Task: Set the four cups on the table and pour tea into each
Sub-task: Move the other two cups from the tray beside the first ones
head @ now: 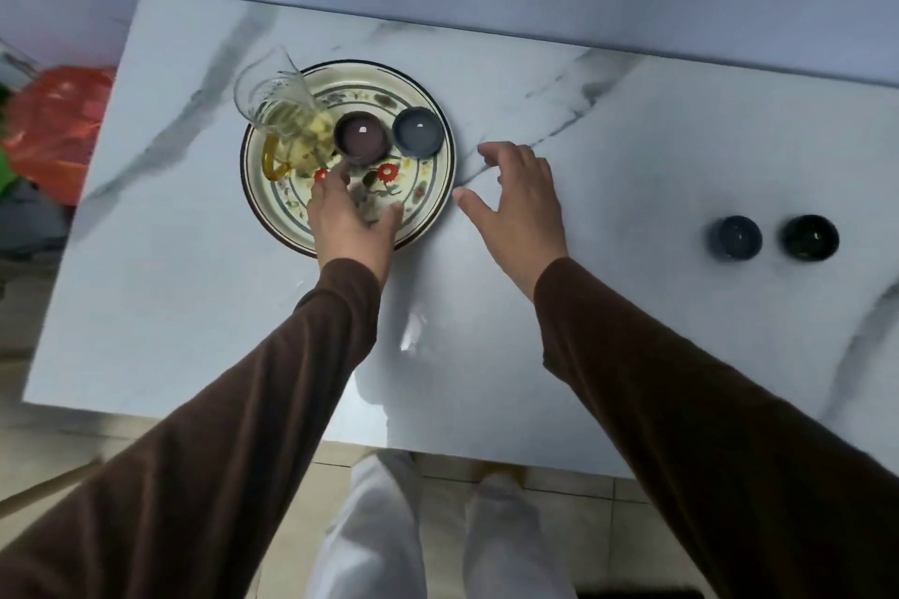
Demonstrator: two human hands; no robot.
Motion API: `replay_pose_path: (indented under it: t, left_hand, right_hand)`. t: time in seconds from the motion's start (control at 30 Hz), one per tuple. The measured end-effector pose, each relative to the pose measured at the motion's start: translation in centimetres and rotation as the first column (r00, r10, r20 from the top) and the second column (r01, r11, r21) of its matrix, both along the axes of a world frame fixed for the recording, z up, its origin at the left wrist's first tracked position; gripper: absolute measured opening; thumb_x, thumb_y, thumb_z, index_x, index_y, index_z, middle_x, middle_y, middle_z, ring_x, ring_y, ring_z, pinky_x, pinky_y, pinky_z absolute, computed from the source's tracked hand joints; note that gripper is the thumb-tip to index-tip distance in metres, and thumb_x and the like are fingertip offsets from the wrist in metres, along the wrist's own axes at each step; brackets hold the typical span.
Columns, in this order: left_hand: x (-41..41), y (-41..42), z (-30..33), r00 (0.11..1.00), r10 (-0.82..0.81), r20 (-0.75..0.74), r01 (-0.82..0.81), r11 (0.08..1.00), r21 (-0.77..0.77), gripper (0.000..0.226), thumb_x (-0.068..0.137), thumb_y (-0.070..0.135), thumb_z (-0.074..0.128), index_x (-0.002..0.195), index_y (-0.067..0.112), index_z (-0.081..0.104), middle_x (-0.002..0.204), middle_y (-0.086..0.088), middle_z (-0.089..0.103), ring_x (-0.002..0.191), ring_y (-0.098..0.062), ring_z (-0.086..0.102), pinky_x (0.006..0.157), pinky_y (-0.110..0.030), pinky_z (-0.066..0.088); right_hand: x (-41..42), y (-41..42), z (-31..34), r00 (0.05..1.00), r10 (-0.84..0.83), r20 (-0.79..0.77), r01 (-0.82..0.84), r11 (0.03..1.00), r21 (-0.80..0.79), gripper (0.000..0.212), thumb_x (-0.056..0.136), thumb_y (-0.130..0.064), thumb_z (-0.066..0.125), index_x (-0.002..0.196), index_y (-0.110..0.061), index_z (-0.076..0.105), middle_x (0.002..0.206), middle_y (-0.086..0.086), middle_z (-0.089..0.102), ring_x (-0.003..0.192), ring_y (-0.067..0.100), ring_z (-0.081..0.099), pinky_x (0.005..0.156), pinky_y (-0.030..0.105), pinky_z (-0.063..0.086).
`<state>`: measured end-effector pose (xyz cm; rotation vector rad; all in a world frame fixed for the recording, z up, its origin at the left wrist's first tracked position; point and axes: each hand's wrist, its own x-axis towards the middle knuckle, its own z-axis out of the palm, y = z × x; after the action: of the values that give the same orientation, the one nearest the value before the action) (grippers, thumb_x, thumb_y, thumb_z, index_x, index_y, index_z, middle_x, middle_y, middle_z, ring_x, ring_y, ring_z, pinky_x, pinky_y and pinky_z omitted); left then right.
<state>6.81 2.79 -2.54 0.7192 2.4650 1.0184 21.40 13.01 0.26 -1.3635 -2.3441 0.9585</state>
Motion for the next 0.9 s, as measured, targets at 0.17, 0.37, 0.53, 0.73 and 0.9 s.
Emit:
replay_pose_path:
  t: [0.17,0.37,0.53,0.73,0.9]
  left_hand:
    - [-1.2,2.1,-2.0,0.973,0.185,0.137,-0.193,0.980,0.047,0.080,0.076,0.043,0.075,0.141,0.013,0.040,0.139,-0.008,0.045,0.131,-0.025,0.042,0.110,-0.042,0.036]
    - [-1.8,4.2,-3.7,0.917,0.363,0.166,-0.371,0.928,0.023,0.080,0.072,0.047,0.076,0.136,0.013,0.044,0.137,-0.007,0.048,0.130,-0.025,0.037,0.108,-0.036,0.030]
    - [-1.9,5.6,-4.0,0.877,0.464,0.128,-0.465,0.885,-0.024,0.077,0.070,0.047,0.077,0.132,0.011,0.047,0.134,-0.010,0.049,0.125,-0.029,0.039,0.107,-0.041,0.032]
    - [-1.9,7.4,-3.9,0.820,0.563,0.102,-0.559,0.826,-0.069,0.070,0.068,0.049,0.077,0.122,0.014,0.051,0.130,-0.008,0.051,0.122,-0.030,0.042,0.100,-0.041,0.034]
    - [-1.8,8.1,-4.0,0.804,0.588,0.085,-0.580,0.808,-0.106,0.070,0.068,0.050,0.077,0.124,0.017,0.050,0.132,-0.005,0.049,0.126,-0.028,0.041,0.102,-0.041,0.032]
  right_hand:
    - [-3.6,1.6,-1.8,0.997,0.015,0.079,-0.017,1.000,0.015,0.060,0.086,-0.042,0.068,0.136,-0.017,0.047,0.131,0.004,0.052,0.120,0.023,0.045,0.102,0.037,0.042]
    - [-6.8,3.8,-3.3,0.986,0.114,0.120,-0.123,0.990,0.065,0.072,0.080,-0.043,0.073,0.141,-0.018,0.044,0.135,0.004,0.048,0.122,0.025,0.041,0.101,0.032,0.038]
    - [-8.4,4.9,-4.3,0.961,0.215,0.174,-0.233,0.968,0.093,0.075,0.078,-0.041,0.076,0.142,-0.017,0.044,0.137,0.004,0.045,0.121,0.025,0.042,0.101,0.035,0.042]
    - [-9.5,5.9,-5.1,0.940,0.266,0.212,-0.299,0.944,0.139,0.075,0.076,-0.036,0.078,0.140,-0.016,0.045,0.132,0.006,0.050,0.118,0.027,0.044,0.097,0.036,0.044]
    - [-8.5,6.1,-4.8,0.963,0.217,0.158,-0.237,0.965,0.117,0.068,0.075,-0.036,0.079,0.135,-0.019,0.050,0.126,0.003,0.051,0.117,0.024,0.043,0.094,0.031,0.042]
